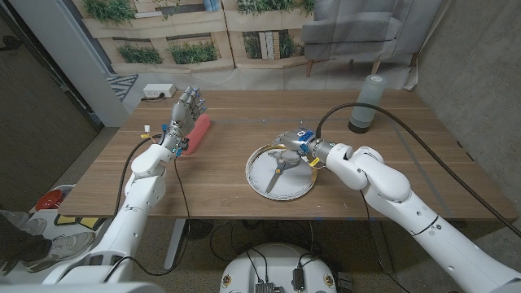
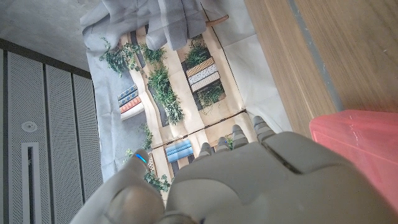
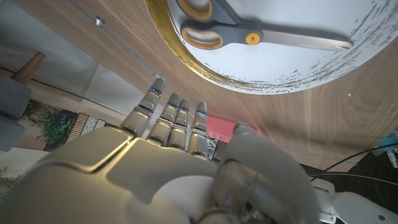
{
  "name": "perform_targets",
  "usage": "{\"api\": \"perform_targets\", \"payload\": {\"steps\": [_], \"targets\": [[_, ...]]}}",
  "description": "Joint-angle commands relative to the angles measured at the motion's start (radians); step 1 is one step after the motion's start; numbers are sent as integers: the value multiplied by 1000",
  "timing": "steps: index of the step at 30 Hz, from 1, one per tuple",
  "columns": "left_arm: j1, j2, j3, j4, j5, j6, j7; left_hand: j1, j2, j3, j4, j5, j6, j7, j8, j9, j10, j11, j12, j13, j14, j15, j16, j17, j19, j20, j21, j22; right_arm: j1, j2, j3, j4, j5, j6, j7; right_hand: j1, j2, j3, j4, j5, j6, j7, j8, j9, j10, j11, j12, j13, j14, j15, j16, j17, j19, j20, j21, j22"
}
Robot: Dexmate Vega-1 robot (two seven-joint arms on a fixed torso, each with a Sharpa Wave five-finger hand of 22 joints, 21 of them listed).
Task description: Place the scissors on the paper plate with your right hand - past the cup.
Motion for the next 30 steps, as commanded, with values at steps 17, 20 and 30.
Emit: {"api": "perform_targets", "payload": {"steps": [17,20,30], "targets": [[39,23,-15,-72,3,30,1,-4,10,0,-5,2,-8,-4,4,4,-96,-3,3,3,-136,6,2,4,-50,3,-2,2,4,-16,8,-29,11,-36,-33,-50,-5,26,-10,3,-55,-9,4,1,-100,-22,-16,-2,-105,2,-6,-37,-50,-5,-33,-5],[39,27,-17,-71,5,32,0,-4,11,0,-5,2,-8,-4,4,4,-94,2,4,3,-137,6,2,4,-51,3,-2,2,10,-12,5,-24,12,-39,-30,-57,-6,28,-11,4,-57,-12,6,0,-115,-24,-17,-3,-120,3,-6,-43,-56,-5,-37,-5],[10,24,-10,-35,1,22,-20,-4,11,0,-5,2,-8,-4,4,4,-100,-1,1,4,-137,5,2,4,-51,3,-2,2,23,-8,-5,-14,-5,-44,-26,-82,-17,32,-16,5,-61,-10,10,0,-171,-33,-18,-7,-175,8,-6,-67,-86,3,-57,-7]]}}
